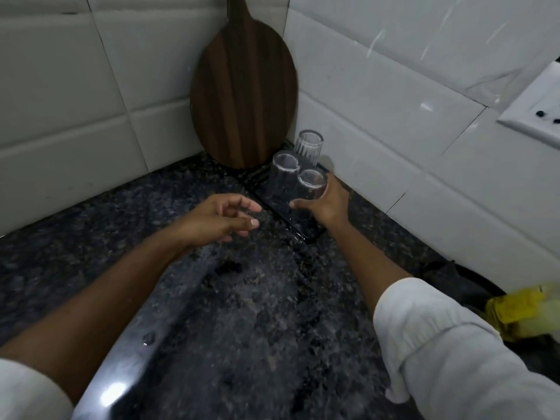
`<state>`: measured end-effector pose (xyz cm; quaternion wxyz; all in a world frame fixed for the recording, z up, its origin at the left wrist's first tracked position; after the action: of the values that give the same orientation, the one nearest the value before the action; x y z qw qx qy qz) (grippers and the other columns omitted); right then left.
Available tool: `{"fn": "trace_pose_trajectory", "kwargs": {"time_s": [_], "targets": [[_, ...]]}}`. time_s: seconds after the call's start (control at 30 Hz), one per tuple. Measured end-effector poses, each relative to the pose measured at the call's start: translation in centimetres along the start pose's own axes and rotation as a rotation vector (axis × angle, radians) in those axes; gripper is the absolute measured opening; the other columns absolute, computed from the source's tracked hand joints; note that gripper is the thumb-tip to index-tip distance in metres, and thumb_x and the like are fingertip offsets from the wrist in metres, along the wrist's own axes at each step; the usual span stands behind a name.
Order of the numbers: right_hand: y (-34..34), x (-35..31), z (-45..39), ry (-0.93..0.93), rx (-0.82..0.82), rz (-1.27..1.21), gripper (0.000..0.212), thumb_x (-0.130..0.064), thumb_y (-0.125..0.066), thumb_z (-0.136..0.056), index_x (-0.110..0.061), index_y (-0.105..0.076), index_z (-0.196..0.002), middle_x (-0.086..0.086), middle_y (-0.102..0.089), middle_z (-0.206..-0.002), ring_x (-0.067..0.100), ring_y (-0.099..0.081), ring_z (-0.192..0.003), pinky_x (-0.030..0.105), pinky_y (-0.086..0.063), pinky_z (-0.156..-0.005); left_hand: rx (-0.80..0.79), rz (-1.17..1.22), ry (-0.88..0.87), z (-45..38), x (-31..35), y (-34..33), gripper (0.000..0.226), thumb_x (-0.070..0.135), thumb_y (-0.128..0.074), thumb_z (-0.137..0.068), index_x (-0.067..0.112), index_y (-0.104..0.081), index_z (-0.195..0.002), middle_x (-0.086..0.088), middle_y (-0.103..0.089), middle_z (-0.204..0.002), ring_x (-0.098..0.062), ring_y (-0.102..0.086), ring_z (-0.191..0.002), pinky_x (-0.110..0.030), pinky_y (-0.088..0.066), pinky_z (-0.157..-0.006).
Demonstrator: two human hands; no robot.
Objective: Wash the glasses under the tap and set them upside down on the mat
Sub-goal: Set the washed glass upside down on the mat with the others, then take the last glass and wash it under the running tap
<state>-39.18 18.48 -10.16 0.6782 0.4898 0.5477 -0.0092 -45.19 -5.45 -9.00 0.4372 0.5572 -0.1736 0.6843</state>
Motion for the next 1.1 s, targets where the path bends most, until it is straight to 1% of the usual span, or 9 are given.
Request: {"fn": "trace_pose_trajectory", "kwargs": {"time_s": [0.13, 0.2, 0.27, 0.4, 0.53, 0.7, 0.8, 1.0, 1.1], "targets": [[1.7, 0.4, 0.6, -0.073, -0.051, -0.03, 0.072, -0.027, -0.093, -0.059, -0.007, -0.053, -0.116, 0.006, -0.062, -0.111, 0.02, -0.059, -0.098, 0.029, -0.049, -0.078, 0.008, -0.01, -0.017, 0.6, 1.7, -1.8, 0.027, 0.022, -0.071, -0.09, 0.023, -0.066, -0.116, -0.004, -0.076, -0.106, -0.011, -0.071, -0.085, -0.027, -0.05, -0.07], [3.9, 0.9, 1.8, -0.104, -0.036, -0.065, 0.063, -0.024, -0.087, -0.069, -0.009, -0.055, -0.12, 0.005, -0.061, -0.11, 0.019, -0.059, -0.098, 0.027, -0.049, -0.076, 0.009, -0.008, -0.037, 0.9, 3.0, -3.2, 0.025, 0.021, -0.07, -0.09, 0.022, -0.066, -0.115, -0.005, -0.075, -0.106, -0.011, -0.069, -0.082, -0.027, -0.05, -0.07], [6.7, 1.5, 3.7, -0.12, -0.031, -0.089, 0.048, -0.022, -0.083, -0.074, -0.011, -0.061, -0.114, 0.003, -0.065, -0.102, 0.017, -0.062, -0.091, 0.023, -0.048, -0.071, -0.001, -0.01, -0.06, 1.3, 4.4, -5.2, 0.022, 0.02, -0.069, -0.091, 0.022, -0.065, -0.112, -0.007, -0.074, -0.106, -0.011, -0.068, -0.081, -0.027, -0.048, -0.069], [12.5, 2.9, 8.6, -0.167, -0.053, -0.185, 0.024, -0.018, -0.081, -0.076, -0.014, -0.066, -0.094, 0.004, -0.068, -0.086, 0.02, -0.067, -0.078, 0.034, -0.059, -0.069, -0.029, -0.04, -0.103, 2.1, 7.0, -11.0, 0.02, 0.02, -0.07, -0.09, 0.021, -0.066, -0.11, -0.008, -0.072, -0.101, -0.012, -0.067, -0.079, -0.028, -0.047, -0.068], [19.0, 4.5, 14.1, -0.147, -0.037, -0.202, 0.018, -0.019, -0.081, -0.076, -0.02, -0.065, -0.086, -0.001, -0.064, -0.078, 0.016, -0.065, -0.074, 0.032, -0.059, -0.067, -0.102, -0.069, -0.151, 3.7, 9.4, -18.3, 0.023, 0.017, -0.071, -0.09, 0.018, -0.065, -0.112, -0.007, -0.071, -0.098, -0.013, -0.068, -0.078, -0.027, -0.045, -0.063], [26.6, 8.6, 20.9, -0.174, 0.066, -0.213, 0.018, -0.016, -0.079, -0.076, -0.018, -0.065, -0.085, 0.001, -0.063, -0.076, 0.016, -0.062, -0.07, 0.031, -0.055, -0.062, -0.224, -0.118, -0.211, 6.7, 11.6, -26.6, 0.016, 0.015, -0.071, -0.089, 0.025, -0.065, -0.101, -0.007, -0.073, -0.097, -0.014, -0.069, -0.076, -0.024, -0.047, -0.06], [28.4, 12.1, 23.8, -0.238, 0.089, -0.193, 0.029, -0.018, -0.083, -0.073, -0.014, -0.064, -0.095, 0.008, -0.068, -0.09, 0.02, -0.065, -0.08, 0.032, -0.054, -0.066, -0.259, -0.117, -0.232, 8.2, 12.3, -29.5, 0.016, 0.016, -0.071, -0.089, 0.025, -0.066, -0.101, -0.012, -0.073, -0.101, -0.011, -0.07, -0.074, -0.026, -0.047, -0.061], [24.9, 16.4, 24.7, -0.358, 0.077, -0.219, 0.094, -0.028, -0.092, -0.061, -0.009, -0.041, -0.138, 0.008, -0.051, -0.134, 0.025, -0.051, -0.122, 0.037, -0.047, -0.095, -0.261, -0.1, -0.224, 7.5, 12.4, -29.9, 0.019, 0.017, -0.071, -0.089, 0.023, -0.067, -0.107, -0.013, -0.074, -0.106, -0.014, -0.069, -0.079, -0.029, -0.048, -0.067], [22.1, 16.7, 23.4, -0.329, 0.131, -0.26, 0.099, -0.026, -0.094, -0.058, -0.008, -0.041, -0.139, 0.006, -0.053, -0.13, 0.021, -0.051, -0.12, 0.034, -0.045, -0.093, -0.238, -0.104, -0.22, 5.5, 12.2, -29.0, 0.02, 0.016, -0.07, -0.089, 0.02, -0.068, -0.109, -0.013, -0.074, -0.106, -0.014, -0.069, -0.078, -0.023, -0.049, -0.06]]}}
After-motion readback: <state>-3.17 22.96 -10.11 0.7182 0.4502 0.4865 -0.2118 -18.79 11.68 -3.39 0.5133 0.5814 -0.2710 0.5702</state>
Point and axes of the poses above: each hand's wrist, its own z-axis away from the middle knuckle, its own y-axis out of the back of the hand, x = y × z, the point moved 5 cm from there along -z, towards the middle knuckle
